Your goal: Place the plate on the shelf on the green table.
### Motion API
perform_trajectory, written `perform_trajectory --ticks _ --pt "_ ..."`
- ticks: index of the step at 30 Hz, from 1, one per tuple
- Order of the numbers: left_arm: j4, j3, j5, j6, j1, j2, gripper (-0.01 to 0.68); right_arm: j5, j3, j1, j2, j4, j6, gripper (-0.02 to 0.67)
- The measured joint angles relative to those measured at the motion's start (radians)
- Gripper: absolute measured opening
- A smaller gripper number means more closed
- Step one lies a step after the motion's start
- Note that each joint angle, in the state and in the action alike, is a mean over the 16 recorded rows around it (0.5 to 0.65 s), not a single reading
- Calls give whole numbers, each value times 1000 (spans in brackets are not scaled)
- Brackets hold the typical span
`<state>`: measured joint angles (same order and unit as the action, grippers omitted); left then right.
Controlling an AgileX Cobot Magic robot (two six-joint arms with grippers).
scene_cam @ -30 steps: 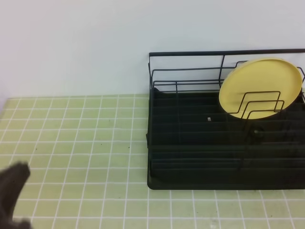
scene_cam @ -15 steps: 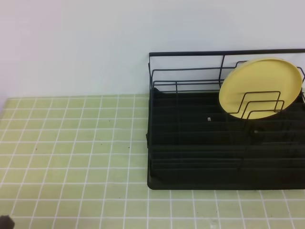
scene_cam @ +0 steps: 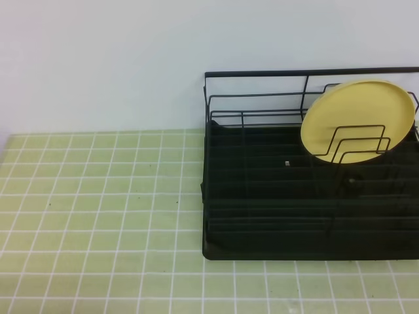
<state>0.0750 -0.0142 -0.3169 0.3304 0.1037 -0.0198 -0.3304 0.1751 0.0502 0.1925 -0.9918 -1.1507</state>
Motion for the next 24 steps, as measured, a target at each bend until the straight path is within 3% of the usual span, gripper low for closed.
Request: perform_trajectory --ticks 24 --pt "10 -2 5 -68 -6 1 -1 1 0 0 -1 0 0 -2"
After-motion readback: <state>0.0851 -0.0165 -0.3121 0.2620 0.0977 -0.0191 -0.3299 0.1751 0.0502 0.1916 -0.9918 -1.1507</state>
